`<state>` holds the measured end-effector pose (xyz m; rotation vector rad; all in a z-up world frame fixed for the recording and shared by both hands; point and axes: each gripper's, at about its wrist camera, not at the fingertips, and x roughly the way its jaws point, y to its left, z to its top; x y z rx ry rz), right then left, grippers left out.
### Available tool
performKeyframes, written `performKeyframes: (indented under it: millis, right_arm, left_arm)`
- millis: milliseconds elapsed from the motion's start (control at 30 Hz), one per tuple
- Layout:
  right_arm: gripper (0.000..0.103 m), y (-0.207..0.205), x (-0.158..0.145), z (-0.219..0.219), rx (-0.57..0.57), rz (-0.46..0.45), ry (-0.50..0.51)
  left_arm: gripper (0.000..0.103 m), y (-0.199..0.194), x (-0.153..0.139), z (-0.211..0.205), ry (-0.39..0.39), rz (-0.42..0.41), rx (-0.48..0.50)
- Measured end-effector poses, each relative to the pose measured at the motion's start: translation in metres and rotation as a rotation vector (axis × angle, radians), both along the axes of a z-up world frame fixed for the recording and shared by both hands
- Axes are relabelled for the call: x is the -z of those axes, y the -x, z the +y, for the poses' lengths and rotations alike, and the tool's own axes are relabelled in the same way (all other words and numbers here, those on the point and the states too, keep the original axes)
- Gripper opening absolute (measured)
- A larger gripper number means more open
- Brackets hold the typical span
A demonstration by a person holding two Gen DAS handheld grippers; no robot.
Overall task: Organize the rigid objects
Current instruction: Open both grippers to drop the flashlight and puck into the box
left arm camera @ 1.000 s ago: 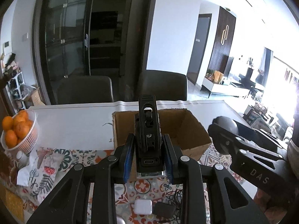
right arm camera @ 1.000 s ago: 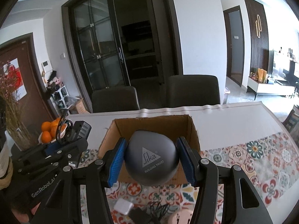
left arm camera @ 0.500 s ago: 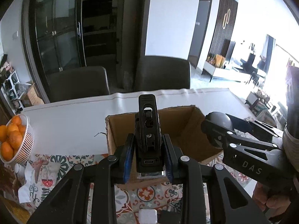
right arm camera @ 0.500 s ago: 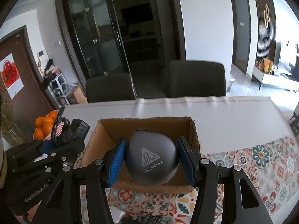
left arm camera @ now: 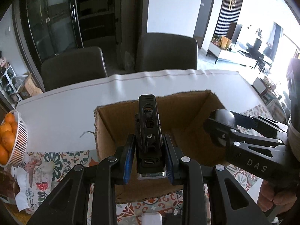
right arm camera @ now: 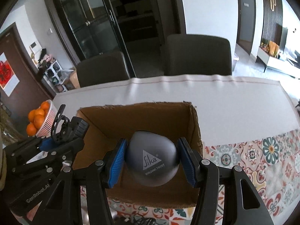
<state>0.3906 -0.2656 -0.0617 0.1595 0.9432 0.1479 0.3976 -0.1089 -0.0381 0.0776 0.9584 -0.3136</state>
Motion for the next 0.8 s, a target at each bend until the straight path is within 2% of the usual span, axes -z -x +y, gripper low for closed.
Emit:
performKeyframes:
  millis: [133,200,333,500,800]
  right_arm:
    - [0.056,-0.001,0.006,-0.001,-0.002,0.011,0.004]
    - [0.059,-0.001,0.005,-0.001,-0.006,0.007,0.01]
    - [0.059,0.002,0.002,-0.002,0.006,0.003,0.017]
    - [0.059,0.014,-0.003,-0.002,0.017,-0.027,0.019]
    - [0.06,0.045,-0.025,0.004,0.048,-0.098,0.047]
  left_arm:
    - [0.031,-0.001,0.007,-0.002,-0.008,0.008,-0.005]
    - [0.037,0.0,0.008,-0.001,-0.008,0.015,-0.009]
    - [0.04,0.004,0.007,0.001,-0.022,0.005,-0.028]
    - [0.046,0.016,0.0,0.004,-0.041,-0.027,-0.043]
    - [0.048,0.043,-0.02,0.018,-0.046,-0.082,-0.081]
